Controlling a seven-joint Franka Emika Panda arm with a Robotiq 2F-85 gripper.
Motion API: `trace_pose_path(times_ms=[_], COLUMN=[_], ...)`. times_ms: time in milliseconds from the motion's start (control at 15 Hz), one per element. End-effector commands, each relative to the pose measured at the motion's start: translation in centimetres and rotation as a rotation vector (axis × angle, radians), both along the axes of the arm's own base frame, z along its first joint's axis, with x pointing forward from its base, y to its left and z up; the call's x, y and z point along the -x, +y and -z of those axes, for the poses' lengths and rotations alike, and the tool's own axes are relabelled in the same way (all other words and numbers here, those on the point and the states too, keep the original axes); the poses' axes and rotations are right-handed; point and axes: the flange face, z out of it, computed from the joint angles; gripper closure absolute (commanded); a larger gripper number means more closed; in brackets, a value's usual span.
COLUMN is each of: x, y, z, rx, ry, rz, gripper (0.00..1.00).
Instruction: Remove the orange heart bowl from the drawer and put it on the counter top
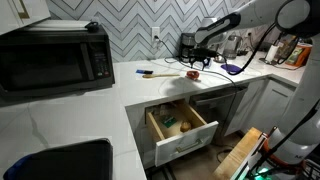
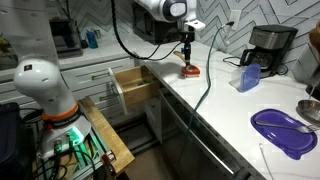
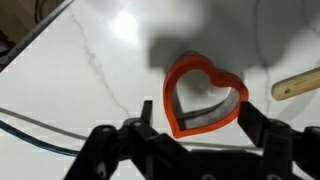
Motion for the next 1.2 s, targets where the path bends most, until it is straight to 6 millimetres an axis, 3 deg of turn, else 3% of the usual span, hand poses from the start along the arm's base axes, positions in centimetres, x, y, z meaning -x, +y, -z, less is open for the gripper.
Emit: trace_pose_path(times_ms=[0, 267, 800, 867, 1133], x=[3.5, 7.5, 16.7, 13.6, 14.0], y=[2.8, 7.1, 16.9, 15.8, 16.1], z=[-3.5, -6.5, -9.2, -9.0, -9.5], rx=[-0.009, 0.012, 0.007, 0.012, 0.018], ry=[0.06, 0.11, 0.191, 0.188, 0.179], rz=[-0.193, -0.412, -0.851, -0.76, -0.767], gripper=[0.0, 0.0, 0.0, 0.0, 0.0])
